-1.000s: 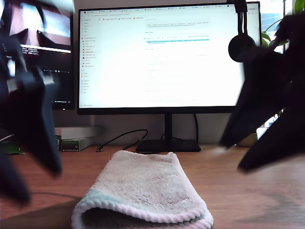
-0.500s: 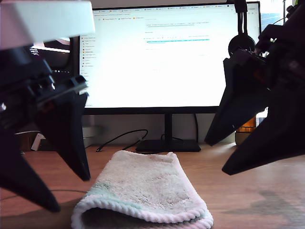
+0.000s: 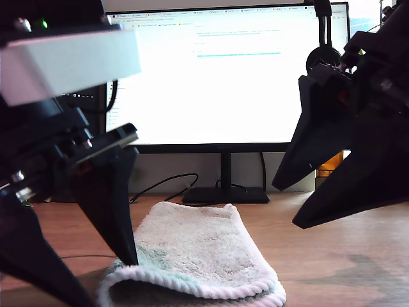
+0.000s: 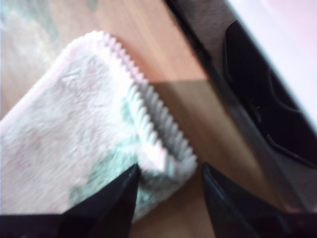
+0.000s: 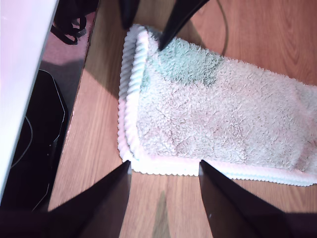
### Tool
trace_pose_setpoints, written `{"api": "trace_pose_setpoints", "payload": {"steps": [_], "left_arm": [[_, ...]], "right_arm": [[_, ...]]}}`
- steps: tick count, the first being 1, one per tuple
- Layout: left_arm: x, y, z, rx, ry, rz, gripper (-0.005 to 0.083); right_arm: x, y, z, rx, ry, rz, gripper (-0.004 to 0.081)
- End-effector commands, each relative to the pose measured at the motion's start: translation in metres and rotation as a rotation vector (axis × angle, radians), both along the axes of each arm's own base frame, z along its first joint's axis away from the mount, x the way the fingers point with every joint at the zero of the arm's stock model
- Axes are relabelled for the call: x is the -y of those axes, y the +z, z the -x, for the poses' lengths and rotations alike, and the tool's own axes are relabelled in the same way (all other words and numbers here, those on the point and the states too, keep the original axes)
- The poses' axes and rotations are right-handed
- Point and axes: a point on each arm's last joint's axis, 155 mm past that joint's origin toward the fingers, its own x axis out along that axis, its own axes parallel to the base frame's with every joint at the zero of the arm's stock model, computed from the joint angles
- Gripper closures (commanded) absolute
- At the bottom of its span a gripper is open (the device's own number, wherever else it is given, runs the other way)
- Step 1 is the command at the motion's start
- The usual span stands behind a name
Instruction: Fold the tea towel to a neat square and place it to the right
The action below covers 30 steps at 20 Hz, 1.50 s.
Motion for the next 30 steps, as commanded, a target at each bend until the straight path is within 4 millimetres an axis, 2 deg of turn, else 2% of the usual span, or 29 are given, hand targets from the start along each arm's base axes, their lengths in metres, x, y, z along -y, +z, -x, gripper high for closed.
{"api": "trace_pose_setpoints", "payload": {"steps": [1,7,9,10,15,19,25,30], "left_arm": [[0.001,-0.009,0.007,-0.026,-0.028,-0.021,0.0457],[-0.001,-0.024,0.007,-0.018,-0.067,-0.069,0.0654],[0.000,-0.024,0.006,-0.015,-0.066,-0.069,0.0774],[0.000,-0.024,0.004,-0.006,-0.063,-0.067,0.0797],[0.000,-0.015,-0.006,0.024,-0.038,-0.094,0.0797],[0.012,0.012,-0.009,-0.034,0.049,-0.060,0.0797],[0.033,0.049,-0.002,-0.161,0.106,0.013,0.0797],[0.042,0.077,-0.004,-0.197,0.138,0.035,0.0797]], "right_arm": [[-0.002,-0.001,0.001,0.001,0.004,-0.004,0.0383],[-0.007,0.002,0.003,-0.005,0.005,-0.026,0.0383],[-0.010,0.004,0.005,-0.012,0.007,-0.040,0.0383],[-0.013,0.005,0.007,-0.014,0.012,-0.049,0.0383],[-0.018,0.007,0.011,-0.011,0.028,-0.060,0.0382],[-0.022,0.008,0.016,-0.029,0.028,-0.073,0.0356],[-0.035,0.011,0.035,-0.103,0.011,-0.121,0.0341],[-0.033,0.003,0.031,-0.119,-0.038,-0.101,0.0341]]}}
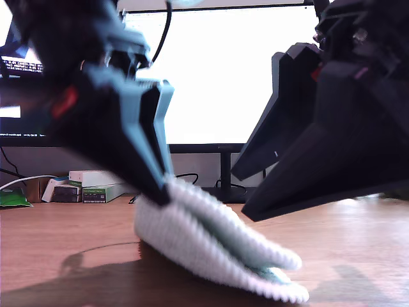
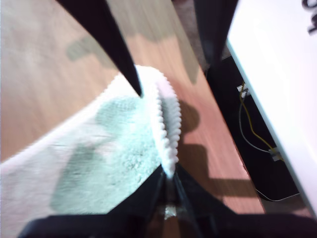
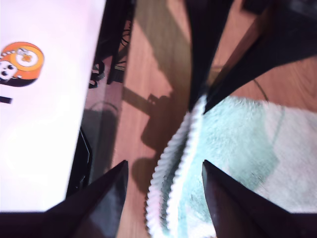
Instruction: Fold the tea towel to a neat square and place it to the right
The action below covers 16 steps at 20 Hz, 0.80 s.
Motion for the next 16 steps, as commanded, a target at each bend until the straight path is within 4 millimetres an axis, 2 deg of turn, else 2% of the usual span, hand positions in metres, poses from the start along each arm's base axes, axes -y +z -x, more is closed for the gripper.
{"api": "trace_pose_setpoints", "payload": {"steps": [1,4,7,11,13,16], "left_arm": [[0.005,0.009,-0.001,-0.014,0.015,0.018,0.0797],[0.009,0.019,0.000,-0.027,0.014,0.033,0.0797],[0.004,0.016,0.004,-0.046,0.022,0.012,0.0797],[0.001,0.015,0.005,-0.057,0.029,0.001,0.0797],[0.001,0.014,0.006,-0.061,0.030,-0.003,0.0797],[0.000,0.014,0.006,-0.067,0.037,-0.005,0.0797]], "right_arm": [[0.001,-0.011,0.000,-0.024,-0.019,0.027,0.0341],[0.004,-0.024,-0.009,-0.014,-0.052,0.075,0.0338],[0.007,-0.031,-0.023,0.006,-0.121,0.099,0.0329],[0.009,-0.043,-0.023,-0.029,-0.148,0.128,0.0335],[0.010,-0.046,-0.022,-0.047,-0.164,0.129,0.0407],[0.010,-0.047,-0.023,-0.062,-0.182,0.125,0.0601]]}}
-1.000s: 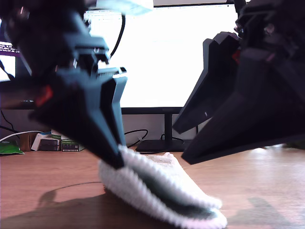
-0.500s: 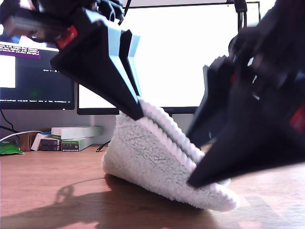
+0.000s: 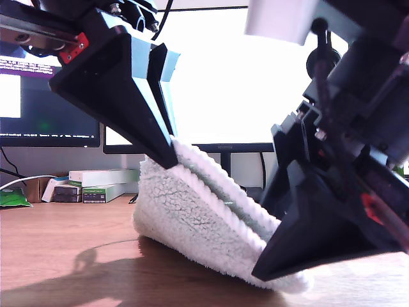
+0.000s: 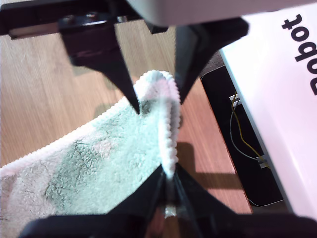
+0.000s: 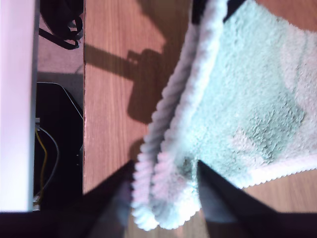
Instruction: Fold the tea towel to a neat square and place it to the right
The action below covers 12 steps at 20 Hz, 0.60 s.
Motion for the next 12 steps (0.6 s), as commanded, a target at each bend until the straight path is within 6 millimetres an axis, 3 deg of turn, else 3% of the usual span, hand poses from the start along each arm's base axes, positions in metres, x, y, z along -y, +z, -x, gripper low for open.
{"api": "trace_pose_setpoints", "payload": {"steps": [1,3,12], "left_arm": [[0.001,-0.001,0.002,-0.017,0.005,0.004,0.0797],[0.001,-0.001,0.002,-0.017,0.005,0.004,0.0797],[-0.020,-0.011,0.019,-0.129,0.073,-0.089,0.0797]], "right_arm": [[0.001,-0.003,-0.001,-0.006,-0.009,0.004,0.0652],[0.003,-0.004,-0.003,-0.004,-0.017,0.007,0.0785],[0.010,-0.001,0.006,-0.095,-0.067,0.055,0.0780]]}}
